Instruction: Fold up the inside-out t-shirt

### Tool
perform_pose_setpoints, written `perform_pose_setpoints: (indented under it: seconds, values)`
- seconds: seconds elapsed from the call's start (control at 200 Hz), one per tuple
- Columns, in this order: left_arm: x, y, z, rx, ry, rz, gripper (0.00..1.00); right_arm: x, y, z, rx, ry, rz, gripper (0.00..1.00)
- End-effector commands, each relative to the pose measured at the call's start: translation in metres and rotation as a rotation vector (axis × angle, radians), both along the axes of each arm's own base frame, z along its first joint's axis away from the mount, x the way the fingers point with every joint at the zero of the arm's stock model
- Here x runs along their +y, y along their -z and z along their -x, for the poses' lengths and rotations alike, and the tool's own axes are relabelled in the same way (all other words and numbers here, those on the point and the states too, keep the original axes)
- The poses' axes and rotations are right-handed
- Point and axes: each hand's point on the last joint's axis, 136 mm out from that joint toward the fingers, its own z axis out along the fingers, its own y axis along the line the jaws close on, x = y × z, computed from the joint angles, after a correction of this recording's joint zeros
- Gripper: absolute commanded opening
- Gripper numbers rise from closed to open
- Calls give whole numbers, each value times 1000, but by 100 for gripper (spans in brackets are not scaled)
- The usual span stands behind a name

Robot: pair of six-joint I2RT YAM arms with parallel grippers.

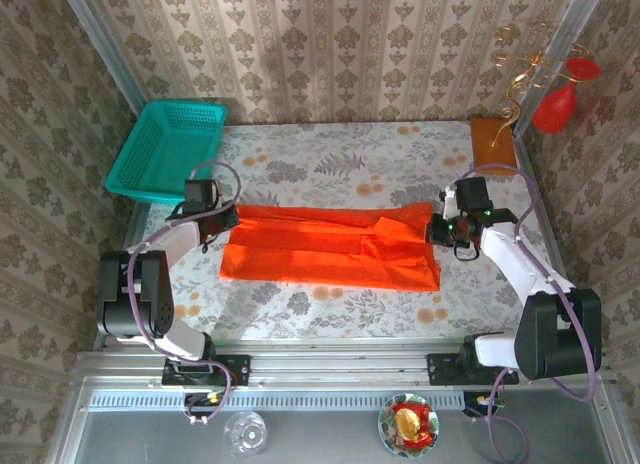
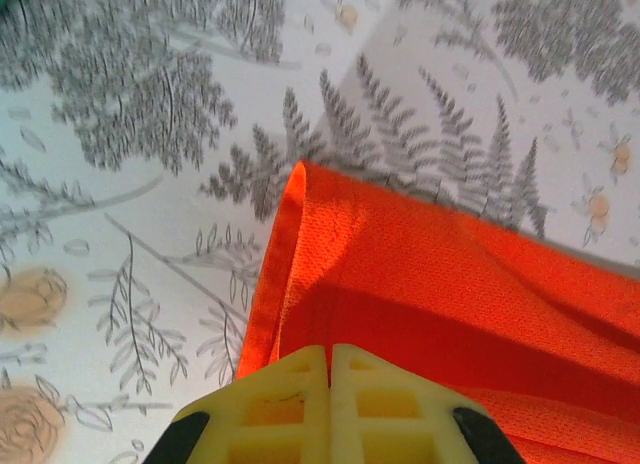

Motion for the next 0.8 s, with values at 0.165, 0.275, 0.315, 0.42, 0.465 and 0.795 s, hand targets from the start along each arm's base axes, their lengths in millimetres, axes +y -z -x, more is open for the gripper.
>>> perform_pose_setpoints:
  seconds: [0.165,0.275,0.315,0.42,0.465,0.795]
  values:
    - [7,6,18,24,-42,5,16,-1,19,17,44,102,-32,27]
    - [17,-2,29,18,-74,-35,27,1,11,29,20,131,-54,36]
    - [19,-6,32,11,-77,-39,27,1,6,30,5,136,-60,36]
    - [18,-18,36,-2,-65,-42,28,5,-3,29,-26,131,-77,37]
    - [15,-20,36,5,-47,-33,28,11,-5,25,-29,112,-90,37]
    - [-32,-9,35,164,136,-10,21,74,5,-11,66,-104,-79,39]
